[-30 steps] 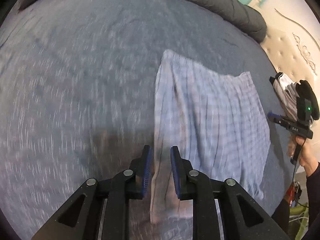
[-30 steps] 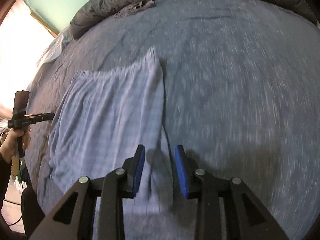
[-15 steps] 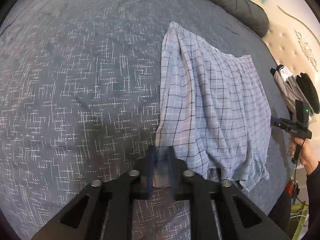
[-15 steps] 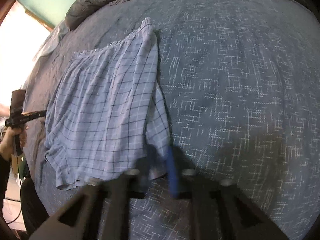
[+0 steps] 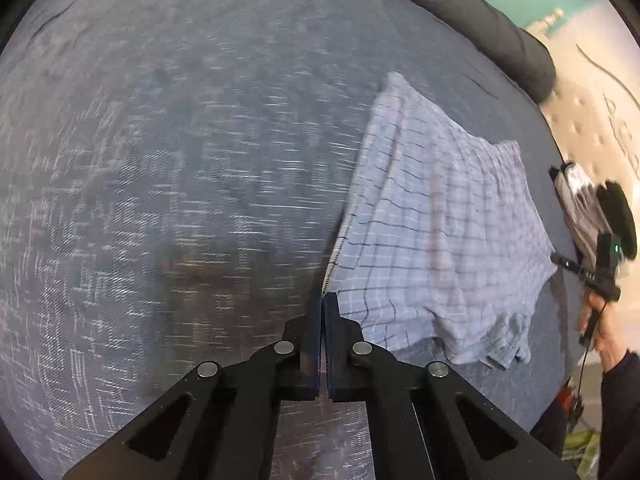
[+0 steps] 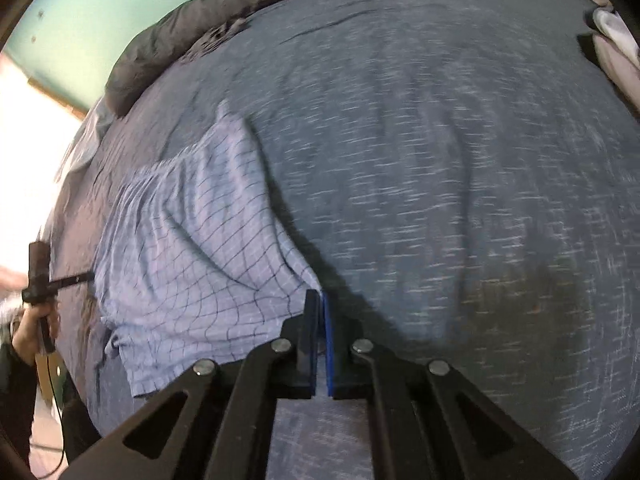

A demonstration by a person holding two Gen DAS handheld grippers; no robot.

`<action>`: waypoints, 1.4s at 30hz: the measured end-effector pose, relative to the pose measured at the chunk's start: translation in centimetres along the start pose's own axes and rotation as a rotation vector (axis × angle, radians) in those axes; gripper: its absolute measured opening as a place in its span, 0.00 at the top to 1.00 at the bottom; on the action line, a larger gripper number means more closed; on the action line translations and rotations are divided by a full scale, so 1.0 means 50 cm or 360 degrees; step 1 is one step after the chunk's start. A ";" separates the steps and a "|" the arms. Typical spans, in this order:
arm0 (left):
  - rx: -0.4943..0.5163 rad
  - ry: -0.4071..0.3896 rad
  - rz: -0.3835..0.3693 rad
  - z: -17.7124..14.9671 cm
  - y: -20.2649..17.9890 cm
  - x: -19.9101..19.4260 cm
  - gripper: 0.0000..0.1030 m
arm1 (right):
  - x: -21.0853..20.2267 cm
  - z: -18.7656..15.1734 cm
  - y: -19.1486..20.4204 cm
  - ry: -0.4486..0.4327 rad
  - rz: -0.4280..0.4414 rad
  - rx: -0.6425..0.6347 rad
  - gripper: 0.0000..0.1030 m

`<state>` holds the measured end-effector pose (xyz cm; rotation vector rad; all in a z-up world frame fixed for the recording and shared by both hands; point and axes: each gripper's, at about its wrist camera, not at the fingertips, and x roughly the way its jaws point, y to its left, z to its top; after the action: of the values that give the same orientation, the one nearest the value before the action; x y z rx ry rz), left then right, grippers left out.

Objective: Fold clothes

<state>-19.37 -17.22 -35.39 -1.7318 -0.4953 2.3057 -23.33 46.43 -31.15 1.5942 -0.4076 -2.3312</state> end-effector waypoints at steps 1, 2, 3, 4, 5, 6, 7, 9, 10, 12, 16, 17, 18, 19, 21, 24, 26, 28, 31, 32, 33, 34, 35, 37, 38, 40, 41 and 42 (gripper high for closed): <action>-0.0024 -0.0004 -0.0003 0.002 0.009 -0.001 0.99 | 0.001 0.002 -0.005 -0.0006 -0.0006 0.0013 0.98; -0.0040 -0.0007 -0.0005 0.002 0.017 -0.005 0.99 | 0.002 0.004 -0.011 -0.0011 -0.0012 0.0025 0.98; -0.0045 -0.0009 -0.0001 0.003 0.022 -0.008 0.99 | 0.001 0.006 -0.014 -0.0016 -0.0022 0.0030 0.98; -0.0046 -0.0010 0.0005 0.006 0.026 -0.010 0.99 | 0.000 0.008 -0.018 -0.0021 -0.0031 0.0036 0.98; -0.0048 -0.0010 0.0011 0.008 0.030 -0.012 0.99 | 0.001 0.012 -0.019 -0.0026 -0.0043 0.0041 0.98; -0.0052 -0.0013 0.0016 0.012 0.031 -0.012 0.99 | 0.000 0.023 -0.020 -0.0024 -0.0048 0.0043 0.98; -0.0057 -0.0016 0.0021 0.015 0.031 -0.012 0.99 | -0.001 0.020 -0.024 -0.0016 -0.0056 0.0039 0.98; -0.0061 -0.0008 0.0018 0.019 0.031 -0.010 0.99 | 0.008 0.020 -0.013 0.0012 -0.0036 0.0016 0.98; -0.0056 0.0012 0.0004 0.017 0.030 -0.008 0.99 | 0.007 0.017 -0.004 0.0012 -0.0039 -0.0005 0.98; 0.0001 0.0028 0.0024 0.005 0.021 -0.012 0.99 | -0.005 0.002 0.006 -0.0010 -0.0099 -0.0016 0.96; 0.0049 -0.0020 0.0097 -0.008 0.005 -0.048 0.97 | -0.039 -0.006 0.020 -0.0075 -0.0152 -0.0003 0.85; 0.0053 -0.0037 0.0120 -0.011 -0.003 -0.061 0.93 | -0.054 -0.008 0.027 -0.0109 -0.0169 -0.0008 0.76; 0.0055 -0.0053 0.0130 -0.015 -0.012 -0.073 0.86 | -0.066 -0.011 0.034 -0.0133 -0.0150 -0.0006 0.67; 0.0068 -0.0075 0.0110 -0.020 -0.029 -0.088 0.82 | -0.077 -0.015 0.044 -0.0141 -0.0131 0.0002 0.66; 0.0130 -0.0072 0.0044 -0.035 -0.080 -0.095 0.77 | -0.079 -0.025 0.068 -0.0104 -0.0068 -0.0009 0.66; 0.0217 -0.0036 -0.0074 -0.058 -0.161 -0.086 0.65 | -0.073 -0.045 0.110 -0.0039 0.0042 -0.0022 0.66; 0.0248 0.0028 -0.0178 -0.076 -0.219 -0.055 0.63 | -0.058 -0.063 0.143 0.0017 0.0131 -0.0027 0.66; 0.0299 0.0062 -0.0215 -0.096 -0.259 -0.031 0.63 | -0.031 -0.080 0.178 0.0087 0.0182 -0.0060 0.66; 0.0331 0.0090 -0.0262 -0.115 -0.308 0.007 0.63 | -0.003 -0.107 0.234 0.0156 0.0218 -0.0113 0.66; 0.0335 0.0099 -0.0262 -0.119 -0.319 0.016 0.63 | 0.004 -0.117 0.246 0.0179 0.0237 -0.0120 0.66; 0.0338 0.0101 -0.0258 -0.121 -0.331 0.028 0.63 | 0.010 -0.122 0.252 0.0187 0.0252 -0.0115 0.66; 0.0345 0.0106 -0.0252 -0.122 -0.337 0.041 0.63 | 0.017 -0.127 0.259 0.0196 0.0267 -0.0111 0.66; 0.0352 0.0108 -0.0247 -0.123 -0.341 0.049 0.63 | 0.015 -0.135 0.265 0.0200 0.0283 -0.0111 0.66; 0.0363 0.0109 -0.0239 -0.126 -0.348 0.063 0.63 | 0.017 -0.148 0.275 0.0214 0.0302 -0.0118 0.66; 0.0365 0.0115 -0.0237 -0.125 -0.349 0.070 0.63 | 0.015 -0.153 0.278 0.0227 0.0304 -0.0132 0.66; 0.0367 0.0123 -0.0231 -0.126 -0.351 0.077 0.64 | 0.018 -0.161 0.290 0.0250 0.0303 -0.0158 0.66; 0.0368 0.0129 -0.0237 -0.126 -0.351 0.078 0.76 | 0.017 -0.163 0.292 0.0258 0.0313 -0.0163 0.66; 0.0369 0.0131 -0.0242 -0.126 -0.352 0.079 0.96 | 0.016 -0.166 0.295 0.0262 0.0326 -0.0164 0.65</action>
<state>-14.98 1.26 -33.60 -1.6124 -0.3180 2.0857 -14.75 32.00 -29.01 1.5992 -0.3867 -2.0206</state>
